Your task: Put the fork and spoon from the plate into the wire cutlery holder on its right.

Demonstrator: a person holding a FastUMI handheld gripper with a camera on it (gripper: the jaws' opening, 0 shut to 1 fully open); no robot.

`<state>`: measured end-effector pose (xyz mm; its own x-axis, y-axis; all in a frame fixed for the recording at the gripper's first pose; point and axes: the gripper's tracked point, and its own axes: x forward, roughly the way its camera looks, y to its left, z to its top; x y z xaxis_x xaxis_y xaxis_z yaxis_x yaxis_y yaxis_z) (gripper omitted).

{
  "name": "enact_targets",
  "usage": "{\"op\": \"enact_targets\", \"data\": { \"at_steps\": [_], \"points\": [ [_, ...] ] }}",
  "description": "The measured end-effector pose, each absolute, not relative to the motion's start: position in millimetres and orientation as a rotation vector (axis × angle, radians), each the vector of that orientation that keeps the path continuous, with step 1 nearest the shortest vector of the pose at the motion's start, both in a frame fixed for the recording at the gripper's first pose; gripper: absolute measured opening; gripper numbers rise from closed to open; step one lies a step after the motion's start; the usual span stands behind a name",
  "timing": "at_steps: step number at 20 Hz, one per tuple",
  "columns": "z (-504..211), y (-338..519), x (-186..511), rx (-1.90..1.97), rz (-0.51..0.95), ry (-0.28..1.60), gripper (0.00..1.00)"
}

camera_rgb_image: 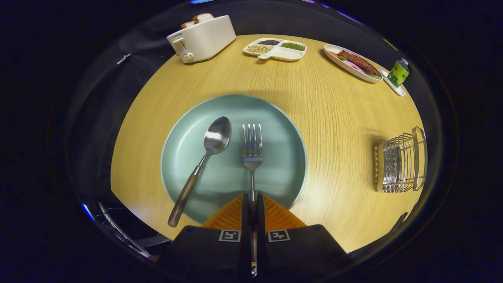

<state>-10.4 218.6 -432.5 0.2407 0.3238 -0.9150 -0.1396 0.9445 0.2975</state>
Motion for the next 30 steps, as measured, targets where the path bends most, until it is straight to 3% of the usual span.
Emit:
{"op": "enact_targets", "data": {
  "at_steps": [6,11,18,30],
  "points": [
    [-367,162,-9,0.075,0.455,1.176,0.10],
    [-325,56,8,-0.040,0.426,1.154,0.10],
    [-327,-46,-5,-0.170,0.409,1.405,0.10],
    [-359,-85,-25,-0.388,0.425,1.910,0.10]
  ]
}}
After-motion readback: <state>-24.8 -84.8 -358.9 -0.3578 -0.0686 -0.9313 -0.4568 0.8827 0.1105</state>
